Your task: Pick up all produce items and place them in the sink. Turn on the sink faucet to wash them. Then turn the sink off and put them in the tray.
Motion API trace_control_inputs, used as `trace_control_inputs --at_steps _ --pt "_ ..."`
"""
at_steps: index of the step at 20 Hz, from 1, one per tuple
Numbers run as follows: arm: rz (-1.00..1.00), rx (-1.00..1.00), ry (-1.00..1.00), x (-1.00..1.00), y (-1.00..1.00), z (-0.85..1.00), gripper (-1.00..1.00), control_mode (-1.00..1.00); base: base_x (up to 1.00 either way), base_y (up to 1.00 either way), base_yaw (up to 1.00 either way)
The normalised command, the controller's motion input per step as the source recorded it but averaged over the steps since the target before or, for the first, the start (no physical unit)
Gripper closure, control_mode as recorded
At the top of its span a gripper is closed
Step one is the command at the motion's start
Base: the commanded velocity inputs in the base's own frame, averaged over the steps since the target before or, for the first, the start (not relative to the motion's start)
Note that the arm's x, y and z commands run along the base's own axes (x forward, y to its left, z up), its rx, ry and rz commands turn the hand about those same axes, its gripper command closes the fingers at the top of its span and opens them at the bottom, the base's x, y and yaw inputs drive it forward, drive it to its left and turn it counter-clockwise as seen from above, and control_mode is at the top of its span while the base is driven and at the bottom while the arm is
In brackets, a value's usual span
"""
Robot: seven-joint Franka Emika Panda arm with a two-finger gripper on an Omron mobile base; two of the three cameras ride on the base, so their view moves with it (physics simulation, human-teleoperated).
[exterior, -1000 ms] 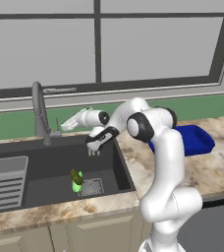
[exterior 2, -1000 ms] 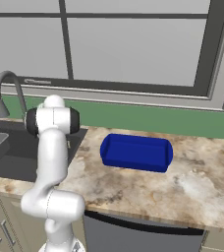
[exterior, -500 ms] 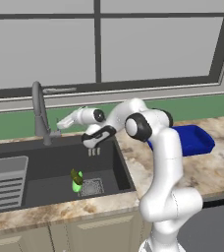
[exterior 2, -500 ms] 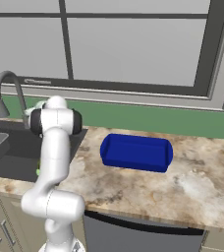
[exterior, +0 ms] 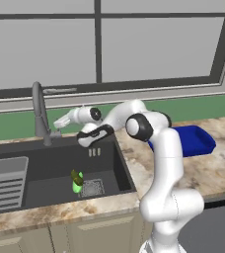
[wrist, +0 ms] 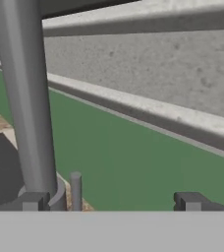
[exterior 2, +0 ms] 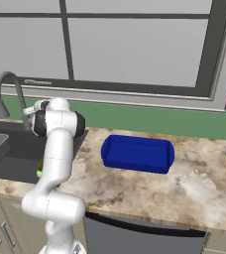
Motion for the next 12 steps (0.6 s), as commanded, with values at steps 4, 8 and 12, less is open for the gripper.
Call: trace_control_inputs --at_steps 4,8,12 --pt "0.0 0.0 0.01 0.05 0.08 -0.06 -1.0 -1.0 0.0 0.0 0.0" --pt "0.0 0.0 0.02 0.07 0.15 -0.16 -1.0 -1.0 0.0 0.0 0.0" --pt "0.0 0.0 0.0 0.02 0.15 -0.18 -1.0 -1.0 0.0 0.0 0.0"
